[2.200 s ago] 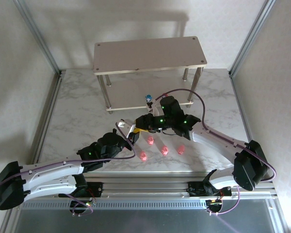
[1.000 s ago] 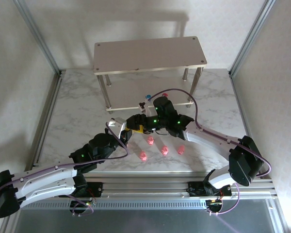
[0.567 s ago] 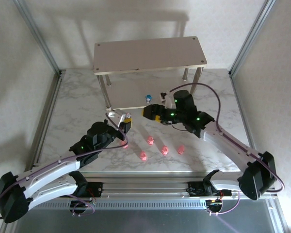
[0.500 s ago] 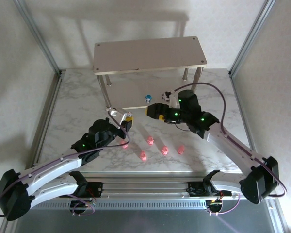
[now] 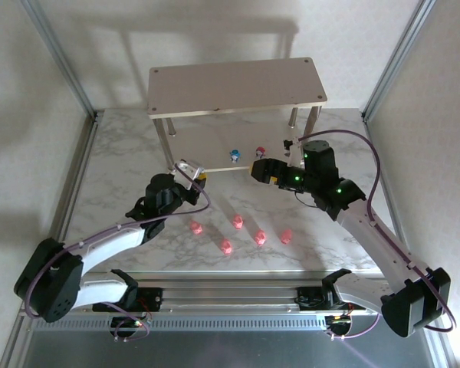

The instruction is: Place and organize the plastic toys onto the shelf

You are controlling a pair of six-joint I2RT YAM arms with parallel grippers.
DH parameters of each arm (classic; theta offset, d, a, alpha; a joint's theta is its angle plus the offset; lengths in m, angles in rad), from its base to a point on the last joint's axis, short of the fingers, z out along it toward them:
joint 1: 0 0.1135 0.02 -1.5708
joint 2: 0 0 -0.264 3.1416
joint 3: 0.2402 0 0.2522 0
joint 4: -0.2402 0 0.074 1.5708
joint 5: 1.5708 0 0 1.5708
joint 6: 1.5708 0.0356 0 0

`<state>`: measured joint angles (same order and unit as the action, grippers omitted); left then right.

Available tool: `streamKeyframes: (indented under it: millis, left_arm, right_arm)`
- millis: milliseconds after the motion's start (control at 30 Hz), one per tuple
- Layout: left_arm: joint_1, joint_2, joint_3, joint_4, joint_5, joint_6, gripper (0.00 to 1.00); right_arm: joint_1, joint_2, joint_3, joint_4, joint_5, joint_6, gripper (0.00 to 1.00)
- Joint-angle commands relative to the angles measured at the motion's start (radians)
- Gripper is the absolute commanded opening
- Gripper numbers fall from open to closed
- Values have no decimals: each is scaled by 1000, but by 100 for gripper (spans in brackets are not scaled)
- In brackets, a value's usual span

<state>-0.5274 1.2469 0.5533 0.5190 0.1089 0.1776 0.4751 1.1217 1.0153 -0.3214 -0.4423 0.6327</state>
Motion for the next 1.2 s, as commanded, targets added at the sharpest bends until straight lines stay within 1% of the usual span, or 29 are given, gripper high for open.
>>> streamKeyframes:
  millis: [0, 267, 367, 633, 800, 1167]
  left_arm:
    - [23, 57, 2, 130, 77, 28, 0]
    - [83, 283, 57, 286, 171, 21, 0]
    - [106, 345, 87, 333, 193, 15, 0]
    - [155, 497, 189, 385, 256, 13, 0]
    - [171, 542, 212, 393, 279, 13, 0]
    - [190, 594, 262, 314, 302, 60, 0]
  right_arm:
    - [-21, 10, -14, 2, -25, -40, 88]
    - [-72, 35, 4, 0, -41, -60, 88]
    - [-87, 50, 12, 8, -42, -61, 88]
    - [-106, 137, 31, 31, -59, -62, 88]
    - [-115, 185, 42, 45, -70, -59, 88]
    - [-125, 223, 43, 65, -74, -52, 88]
